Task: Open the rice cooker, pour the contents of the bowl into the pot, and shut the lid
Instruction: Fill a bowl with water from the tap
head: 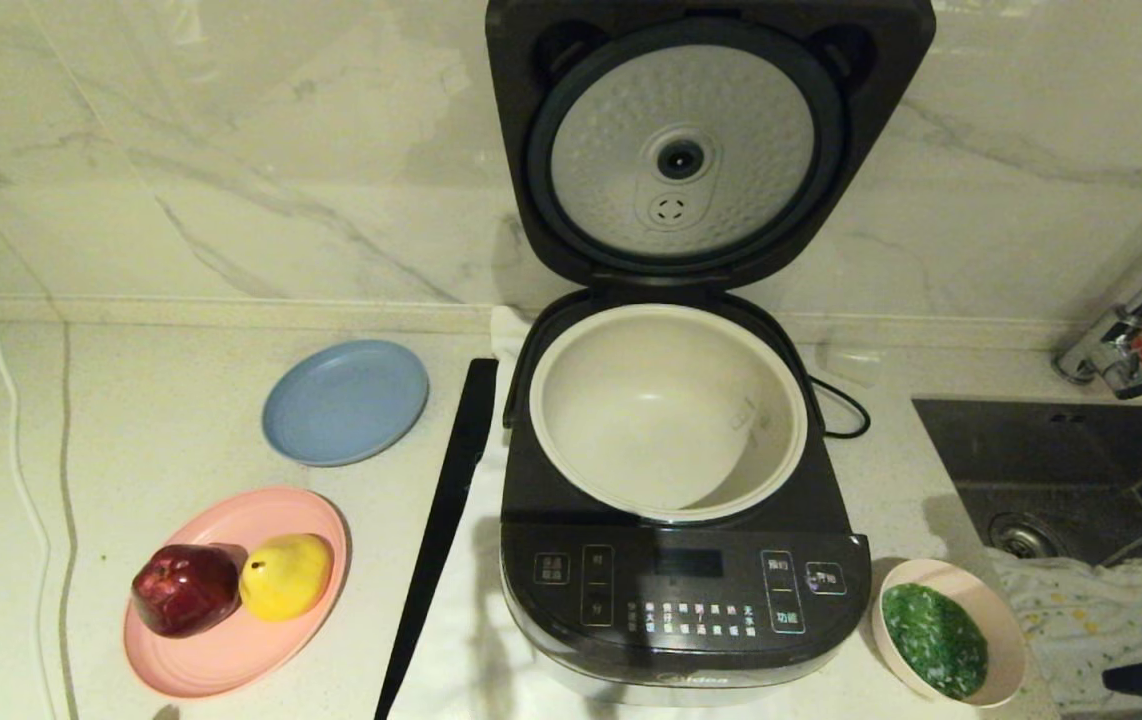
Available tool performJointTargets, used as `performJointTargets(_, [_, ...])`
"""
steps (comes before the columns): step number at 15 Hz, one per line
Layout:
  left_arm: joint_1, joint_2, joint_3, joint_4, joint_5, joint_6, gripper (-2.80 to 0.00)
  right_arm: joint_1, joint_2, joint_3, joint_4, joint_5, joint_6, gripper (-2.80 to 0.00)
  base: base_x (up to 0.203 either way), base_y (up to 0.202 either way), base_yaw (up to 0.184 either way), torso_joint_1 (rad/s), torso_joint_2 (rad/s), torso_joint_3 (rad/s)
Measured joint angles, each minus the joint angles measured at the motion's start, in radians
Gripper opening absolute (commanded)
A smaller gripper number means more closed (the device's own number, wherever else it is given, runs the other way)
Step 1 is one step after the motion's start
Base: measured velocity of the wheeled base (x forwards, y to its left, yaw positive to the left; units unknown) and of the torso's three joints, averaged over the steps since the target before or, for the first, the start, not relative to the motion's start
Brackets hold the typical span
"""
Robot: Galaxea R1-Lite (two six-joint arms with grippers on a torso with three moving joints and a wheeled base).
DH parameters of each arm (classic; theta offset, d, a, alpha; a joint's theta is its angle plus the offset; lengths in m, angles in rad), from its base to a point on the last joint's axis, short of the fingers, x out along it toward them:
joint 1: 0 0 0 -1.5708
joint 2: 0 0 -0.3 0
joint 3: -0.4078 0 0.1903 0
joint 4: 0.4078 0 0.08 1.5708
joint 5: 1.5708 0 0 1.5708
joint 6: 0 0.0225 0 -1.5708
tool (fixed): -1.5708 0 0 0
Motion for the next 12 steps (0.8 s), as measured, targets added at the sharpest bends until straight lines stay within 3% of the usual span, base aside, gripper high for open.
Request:
performJointTargets(6, [0.0, 0.0, 0.0, 0.0, 0.0, 0.0, -2.8, 0.046, -0.001, 0.086, -0.054, 0.003, 0.013, -2.8, 0.0, 0.0, 0.0, 0.0, 0.0, 0.0])
performJointTargets(7, [0.0, 0.0, 0.0, 0.0, 0.0, 0.0, -2.8, 0.05, 0.014, 0.107, -0.1, 0.001, 0.015, 0.0, 0.0, 0.0, 0.0, 0.0, 0.0, 0.0])
performJointTargets(9, [0.0, 0.0, 0.0, 0.0, 0.0, 0.0, -2.8, 0.057, 0.044, 0.154, -0.213, -0.01, 0.019, 0.0, 0.0, 0.0, 0.0, 0.0, 0.0, 0.0])
performJointTargets(12, [0.0, 0.0, 0.0, 0.0, 0.0, 0.0, -2.8, 0.075, 0.084, 0.17, -0.252, -0.024, 0.022, 0.0, 0.0, 0.0, 0.0, 0.0, 0.0, 0.0])
